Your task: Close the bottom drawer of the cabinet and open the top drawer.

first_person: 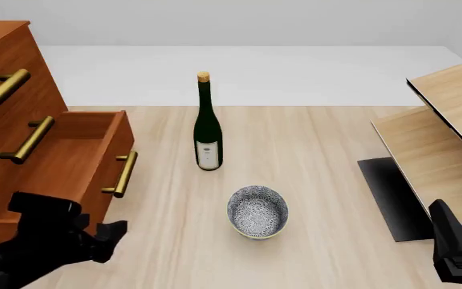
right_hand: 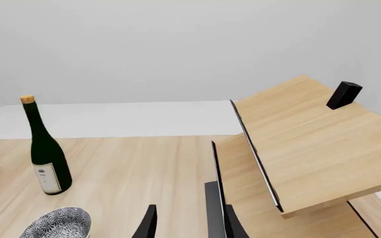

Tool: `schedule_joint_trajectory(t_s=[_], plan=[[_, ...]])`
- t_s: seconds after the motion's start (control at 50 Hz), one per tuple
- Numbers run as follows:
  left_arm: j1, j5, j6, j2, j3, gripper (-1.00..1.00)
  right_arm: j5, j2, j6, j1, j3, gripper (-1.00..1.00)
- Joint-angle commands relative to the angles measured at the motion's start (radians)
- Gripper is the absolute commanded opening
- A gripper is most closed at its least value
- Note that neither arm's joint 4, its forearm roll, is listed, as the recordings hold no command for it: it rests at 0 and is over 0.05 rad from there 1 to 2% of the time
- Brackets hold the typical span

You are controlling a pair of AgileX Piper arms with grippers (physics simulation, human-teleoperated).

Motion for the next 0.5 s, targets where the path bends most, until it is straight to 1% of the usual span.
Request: schedule_joint_trajectory(t_s=[0.02, 0.04, 0.18, 0.2, 0.22, 0.24, 0.34, 0.42, 0.5], plan=[[0.077, 0.025, 0.052, -0.047, 0.013, 1.00, 0.000, -0.001, 0.001, 0.002, 0.000, 1.00], [0.090, 0.042, 0.089, -0.082, 0.012, 1.00, 0.001, -0.001, 0.001, 0.002, 0.000, 1.00], [0.127, 0.042, 0.108, -0.099, 0.029, 1.00, 0.002, -0.002, 0.003, 0.003, 0.000, 1.00], [0.141, 0.044, 0.124, -0.110, 0.034, 1.00, 0.001, -0.002, 0.003, 0.003, 0.000, 1.00], [0.139, 0.040, 0.122, -0.108, 0.037, 1.00, 0.001, -0.002, 0.003, 0.002, 0.000, 1.00], [0.157, 0.040, 0.132, -0.110, 0.043, 1.00, 0.001, -0.002, 0.003, 0.002, 0.000, 1.00], [0.189, 0.046, 0.161, -0.139, 0.051, 1.00, 0.001, -0.001, 0.003, 0.002, 0.000, 1.00], [0.206, 0.032, 0.171, -0.133, 0.060, 1.00, 0.001, -0.001, 0.004, 0.001, 0.000, 1.00], [0.219, -0.005, 0.176, -0.106, 0.076, 1.00, 0.000, -0.001, 0.005, 0.001, 0.000, 1.00]])
